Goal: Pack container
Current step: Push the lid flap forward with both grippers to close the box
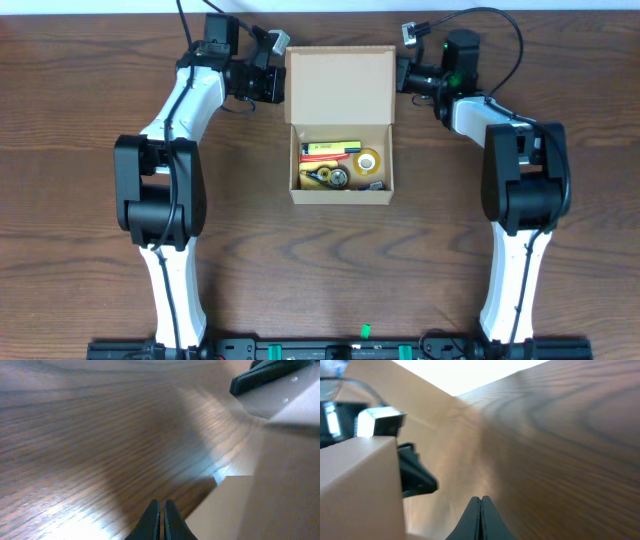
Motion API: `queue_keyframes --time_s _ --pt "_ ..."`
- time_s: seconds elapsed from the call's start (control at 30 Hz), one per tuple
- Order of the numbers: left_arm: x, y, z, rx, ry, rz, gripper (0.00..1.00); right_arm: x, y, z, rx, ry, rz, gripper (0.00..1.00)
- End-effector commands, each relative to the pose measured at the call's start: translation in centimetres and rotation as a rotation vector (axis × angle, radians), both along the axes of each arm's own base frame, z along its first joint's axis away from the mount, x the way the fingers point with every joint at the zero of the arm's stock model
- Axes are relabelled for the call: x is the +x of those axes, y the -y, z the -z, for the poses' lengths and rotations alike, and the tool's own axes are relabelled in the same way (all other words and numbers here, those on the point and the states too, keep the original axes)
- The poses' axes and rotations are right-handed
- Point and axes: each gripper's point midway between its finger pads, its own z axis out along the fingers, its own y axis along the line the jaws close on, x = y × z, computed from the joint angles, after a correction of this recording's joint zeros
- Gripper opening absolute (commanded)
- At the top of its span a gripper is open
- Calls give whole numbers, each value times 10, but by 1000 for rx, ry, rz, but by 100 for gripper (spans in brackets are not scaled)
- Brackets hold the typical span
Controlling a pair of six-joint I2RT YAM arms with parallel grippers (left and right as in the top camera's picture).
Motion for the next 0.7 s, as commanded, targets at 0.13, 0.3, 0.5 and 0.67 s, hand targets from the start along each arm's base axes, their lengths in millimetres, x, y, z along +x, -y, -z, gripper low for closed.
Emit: queue_keyframes --time_s 0.13,0.3,0.5,0.67 --pt "1 -11 -46 -90 55 4 6 -5 18 -25 82 27 -73 1" --pt "-1 -11 -73 -91 120 12 6 -16 18 -43 123 78 -159 1" --pt "-5 -11 -102 -83 209 36 6 -42 6 -64 154 142 -318 2" --pt "-7 -11 -110 -84 226 40 6 -59 -2 -73 156 165 -414 1"
